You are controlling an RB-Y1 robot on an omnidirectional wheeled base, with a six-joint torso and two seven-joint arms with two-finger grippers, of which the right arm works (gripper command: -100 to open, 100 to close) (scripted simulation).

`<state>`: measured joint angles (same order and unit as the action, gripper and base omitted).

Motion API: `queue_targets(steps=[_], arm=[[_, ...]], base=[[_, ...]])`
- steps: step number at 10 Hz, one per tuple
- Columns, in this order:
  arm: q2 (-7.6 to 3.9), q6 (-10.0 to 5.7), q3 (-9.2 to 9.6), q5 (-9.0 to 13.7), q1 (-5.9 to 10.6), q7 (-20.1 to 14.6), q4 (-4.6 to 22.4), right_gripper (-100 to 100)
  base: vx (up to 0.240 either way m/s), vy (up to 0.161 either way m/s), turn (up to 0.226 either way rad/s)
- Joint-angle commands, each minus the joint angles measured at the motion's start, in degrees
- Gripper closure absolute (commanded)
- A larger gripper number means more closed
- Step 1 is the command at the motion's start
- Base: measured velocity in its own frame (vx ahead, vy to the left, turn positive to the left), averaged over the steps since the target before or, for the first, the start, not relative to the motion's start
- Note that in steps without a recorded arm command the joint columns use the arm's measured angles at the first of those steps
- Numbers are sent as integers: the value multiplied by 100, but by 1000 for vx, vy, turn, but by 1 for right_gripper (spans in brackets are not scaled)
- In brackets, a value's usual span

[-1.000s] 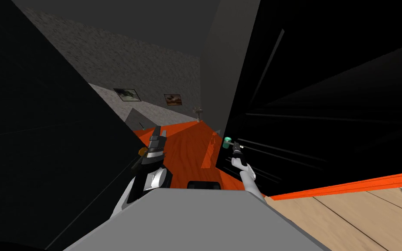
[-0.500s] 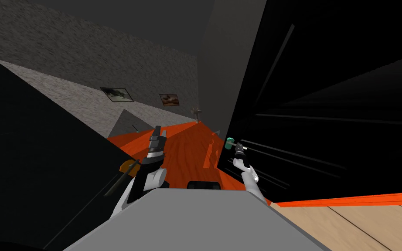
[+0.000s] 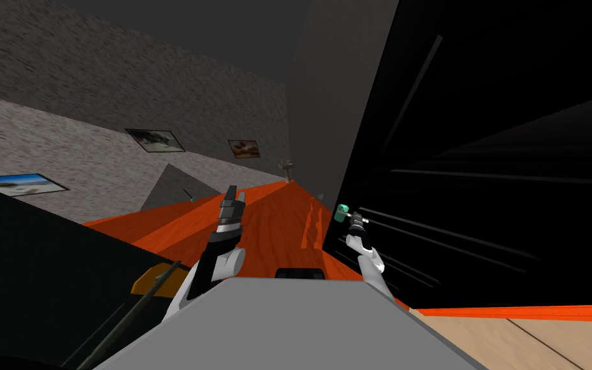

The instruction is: Push the door open

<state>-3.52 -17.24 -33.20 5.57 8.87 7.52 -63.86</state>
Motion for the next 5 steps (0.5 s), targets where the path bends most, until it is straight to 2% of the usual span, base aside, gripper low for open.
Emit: queue_targets(steps=[1,2,3,5], arm=[[57,0,-59,9,25,25,-30,100],[22,-1,-65,9,-9,15,-10,100],[-15,1,-194,31,-29,42,-45,100],[-27,7,-326,52,-46,75,-83,100]], base=[[174,46,-63],[64,9,-48],[136,-11,-47],[197,11,-35]])
